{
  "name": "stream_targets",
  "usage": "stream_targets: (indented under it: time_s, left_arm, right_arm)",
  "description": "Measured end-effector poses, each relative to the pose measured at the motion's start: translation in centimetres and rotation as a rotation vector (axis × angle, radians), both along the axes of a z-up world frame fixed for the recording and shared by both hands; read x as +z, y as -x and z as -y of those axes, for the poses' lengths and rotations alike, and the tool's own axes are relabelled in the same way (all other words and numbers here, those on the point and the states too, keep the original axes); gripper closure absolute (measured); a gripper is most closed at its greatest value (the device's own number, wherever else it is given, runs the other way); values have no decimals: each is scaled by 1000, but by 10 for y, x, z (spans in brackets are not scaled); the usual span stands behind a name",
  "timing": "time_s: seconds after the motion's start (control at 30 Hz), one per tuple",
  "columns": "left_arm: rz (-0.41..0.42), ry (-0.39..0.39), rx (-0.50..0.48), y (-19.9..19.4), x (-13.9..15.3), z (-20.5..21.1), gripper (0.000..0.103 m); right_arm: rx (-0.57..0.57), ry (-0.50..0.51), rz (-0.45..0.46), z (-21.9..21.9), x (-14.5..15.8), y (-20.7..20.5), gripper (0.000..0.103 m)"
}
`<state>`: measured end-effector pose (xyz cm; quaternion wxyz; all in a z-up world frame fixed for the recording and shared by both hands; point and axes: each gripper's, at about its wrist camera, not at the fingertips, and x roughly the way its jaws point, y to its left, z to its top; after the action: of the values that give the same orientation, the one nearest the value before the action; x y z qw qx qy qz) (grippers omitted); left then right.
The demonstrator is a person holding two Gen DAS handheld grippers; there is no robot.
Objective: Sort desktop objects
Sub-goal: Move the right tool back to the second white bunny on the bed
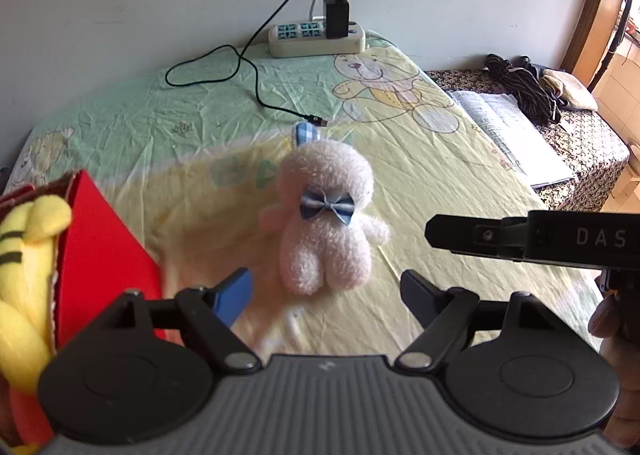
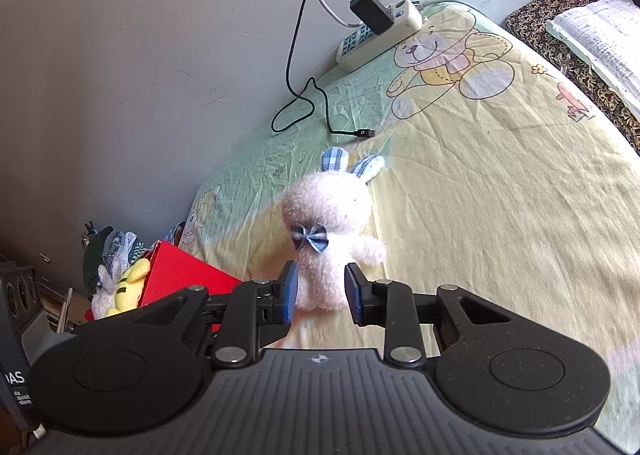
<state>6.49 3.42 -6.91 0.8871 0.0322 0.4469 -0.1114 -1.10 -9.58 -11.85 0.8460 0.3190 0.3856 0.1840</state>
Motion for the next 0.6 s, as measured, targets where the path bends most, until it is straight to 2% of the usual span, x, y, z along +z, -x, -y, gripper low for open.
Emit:
stream_targets:
  time_s: [0.3, 0.43, 0.6]
  left_arm:
    - [12, 98, 61, -50, -21, 2, 34]
    - [-4, 128, 67, -64, -30, 2, 39]
    - [-32, 168, 102, -78, -41, -6, 39]
  right_arm:
    - [-2, -138, -58, 14, -32, -57, 72]
    - [18, -240, -93, 17, -49, -80, 69]
    - [51, -280, -113, 12, -59, -97, 67]
